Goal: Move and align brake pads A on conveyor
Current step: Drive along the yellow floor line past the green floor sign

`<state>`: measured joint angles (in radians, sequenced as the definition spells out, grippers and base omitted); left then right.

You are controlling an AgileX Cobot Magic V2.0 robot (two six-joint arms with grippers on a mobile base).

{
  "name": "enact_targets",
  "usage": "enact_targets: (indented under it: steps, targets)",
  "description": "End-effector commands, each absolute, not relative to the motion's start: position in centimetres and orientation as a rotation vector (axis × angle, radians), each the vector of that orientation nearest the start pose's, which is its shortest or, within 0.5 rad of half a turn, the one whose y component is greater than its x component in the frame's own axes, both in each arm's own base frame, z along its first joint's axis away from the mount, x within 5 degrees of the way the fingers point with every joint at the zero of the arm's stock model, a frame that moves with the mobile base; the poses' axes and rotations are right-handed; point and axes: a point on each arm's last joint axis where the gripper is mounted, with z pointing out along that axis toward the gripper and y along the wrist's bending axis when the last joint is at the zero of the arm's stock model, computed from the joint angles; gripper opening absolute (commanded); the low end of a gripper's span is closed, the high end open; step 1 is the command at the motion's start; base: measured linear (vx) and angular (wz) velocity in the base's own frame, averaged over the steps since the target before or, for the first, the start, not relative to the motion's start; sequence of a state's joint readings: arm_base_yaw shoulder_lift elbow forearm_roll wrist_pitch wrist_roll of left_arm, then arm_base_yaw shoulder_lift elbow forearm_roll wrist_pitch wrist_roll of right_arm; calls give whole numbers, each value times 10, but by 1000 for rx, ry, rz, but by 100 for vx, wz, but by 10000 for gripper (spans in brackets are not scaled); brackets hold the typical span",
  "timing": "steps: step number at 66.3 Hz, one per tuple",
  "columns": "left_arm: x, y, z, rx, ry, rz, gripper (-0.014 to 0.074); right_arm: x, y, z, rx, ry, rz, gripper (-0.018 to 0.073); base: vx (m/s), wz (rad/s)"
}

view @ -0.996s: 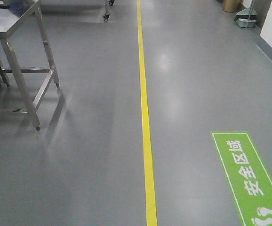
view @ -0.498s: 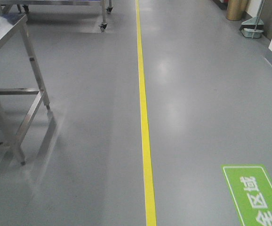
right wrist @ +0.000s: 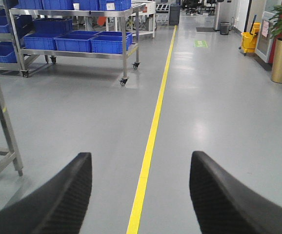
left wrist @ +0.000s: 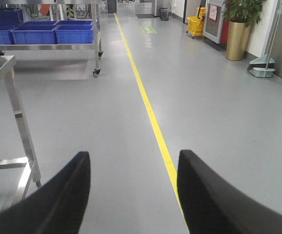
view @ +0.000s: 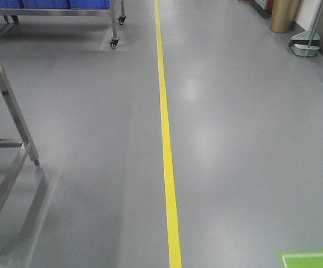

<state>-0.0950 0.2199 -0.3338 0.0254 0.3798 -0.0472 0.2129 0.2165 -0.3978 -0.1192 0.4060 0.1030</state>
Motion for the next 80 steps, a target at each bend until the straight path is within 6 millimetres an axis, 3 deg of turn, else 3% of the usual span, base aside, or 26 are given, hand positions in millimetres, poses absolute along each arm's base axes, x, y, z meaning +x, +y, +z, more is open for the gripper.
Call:
enact_targets:
  steps: [1,80]
  targets:
    - [65,-6,292,61,1658,-88,394,59,8,311,-153,1610,111,433,71,0]
    - [65,-6,292,61,1658,-88,394,59,8,311,-153,1610,111,433,66,2]
